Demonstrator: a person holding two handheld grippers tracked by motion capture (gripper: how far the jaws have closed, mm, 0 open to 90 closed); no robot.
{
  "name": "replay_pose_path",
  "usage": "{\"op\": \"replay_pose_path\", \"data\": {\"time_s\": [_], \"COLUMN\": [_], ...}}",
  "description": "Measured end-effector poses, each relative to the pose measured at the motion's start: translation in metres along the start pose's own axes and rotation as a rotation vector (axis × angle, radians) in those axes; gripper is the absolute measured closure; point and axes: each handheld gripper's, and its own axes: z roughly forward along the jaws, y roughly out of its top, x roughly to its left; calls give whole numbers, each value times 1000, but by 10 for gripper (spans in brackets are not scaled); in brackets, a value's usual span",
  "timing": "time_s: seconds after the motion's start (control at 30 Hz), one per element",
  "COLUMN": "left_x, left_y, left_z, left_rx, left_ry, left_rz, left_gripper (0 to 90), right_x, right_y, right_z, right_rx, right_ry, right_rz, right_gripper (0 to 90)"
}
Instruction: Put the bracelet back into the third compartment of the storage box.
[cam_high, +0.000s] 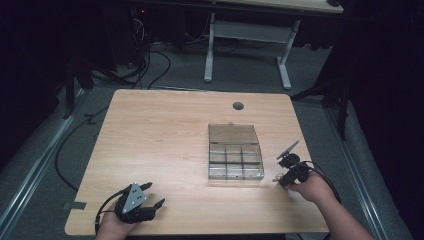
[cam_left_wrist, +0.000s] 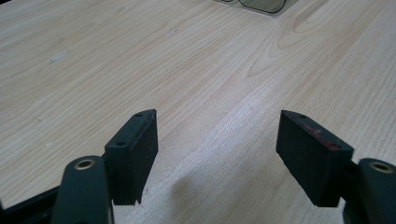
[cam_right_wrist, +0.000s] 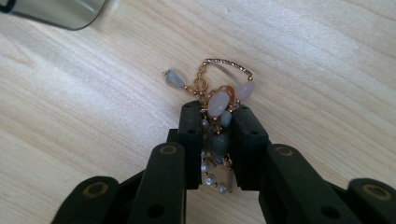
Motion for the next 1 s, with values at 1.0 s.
{"op": "replay_pose_path", "data": {"time_s": [1.0], "left_x": [0], "left_y": [0], "left_z": [0], "left_rx": [-2], "left_ry": [2], "left_rz": [-2], "left_gripper": [301], "right_x": [-1], "right_y": [0], "right_z": [-32], "right_rx": [-29], "right_ry": [17], "right_rz": [-32], "right_gripper": [804]}}
